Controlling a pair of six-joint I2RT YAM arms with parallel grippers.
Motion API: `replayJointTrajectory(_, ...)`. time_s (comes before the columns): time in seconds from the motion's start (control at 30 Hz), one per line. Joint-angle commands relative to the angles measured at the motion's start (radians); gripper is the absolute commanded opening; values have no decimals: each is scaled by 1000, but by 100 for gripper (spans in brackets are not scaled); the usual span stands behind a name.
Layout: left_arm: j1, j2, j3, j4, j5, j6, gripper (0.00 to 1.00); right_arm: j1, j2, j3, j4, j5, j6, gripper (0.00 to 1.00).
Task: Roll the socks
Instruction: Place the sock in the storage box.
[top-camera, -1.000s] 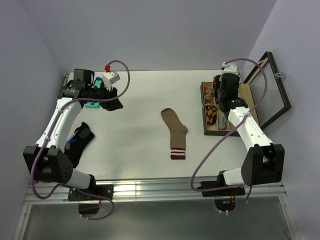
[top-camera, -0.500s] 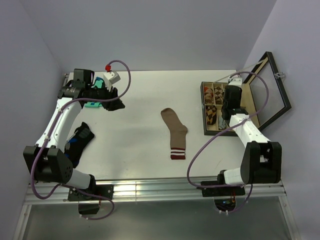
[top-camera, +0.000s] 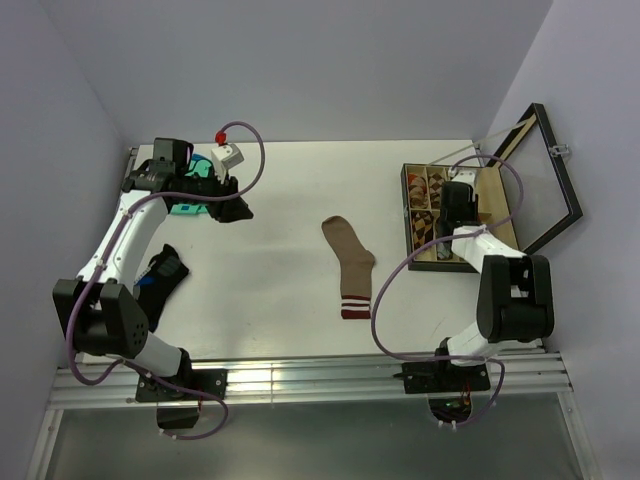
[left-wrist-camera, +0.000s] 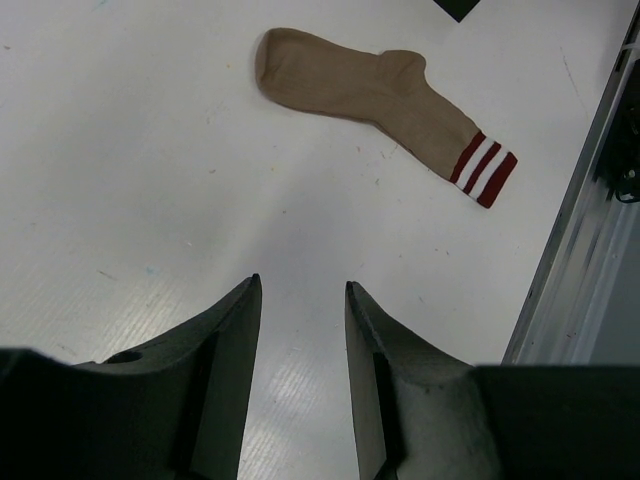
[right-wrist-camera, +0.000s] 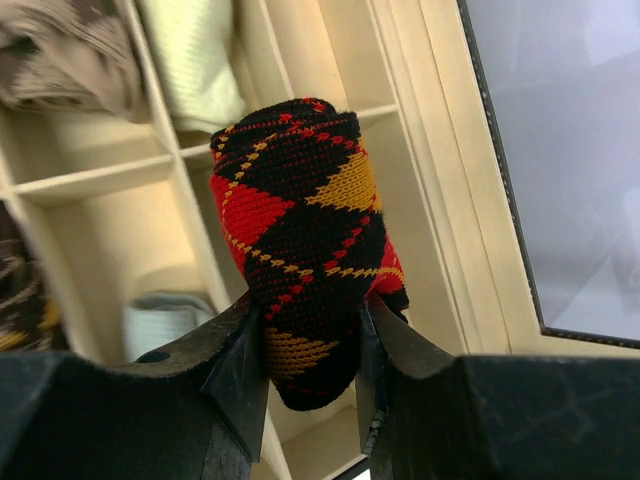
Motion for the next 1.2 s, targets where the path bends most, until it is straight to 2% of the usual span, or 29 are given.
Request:
replayJointTrajectory(0.0, 2, 2, 6, 19, 47, 12, 44, -10, 22, -5, 70, 85, -22, 0)
replayJointTrajectory(0.23, 2, 7, 12, 16, 44, 12, 44, -12, 64, -5, 59, 87, -18, 0)
replayJointTrajectory(0.6, 2, 7, 16, 12, 38, 13, 44, 20, 154, 53, -51, 29, -19, 0)
replayJointTrajectory(0.87, 0, 16, 26, 10, 44, 10, 44, 16, 182, 127, -175, -140, 5, 0)
replayJointTrajectory(1.17, -3, 22, 29, 0, 46, 16, 44, 10, 292, 262, -376, -237, 73, 0)
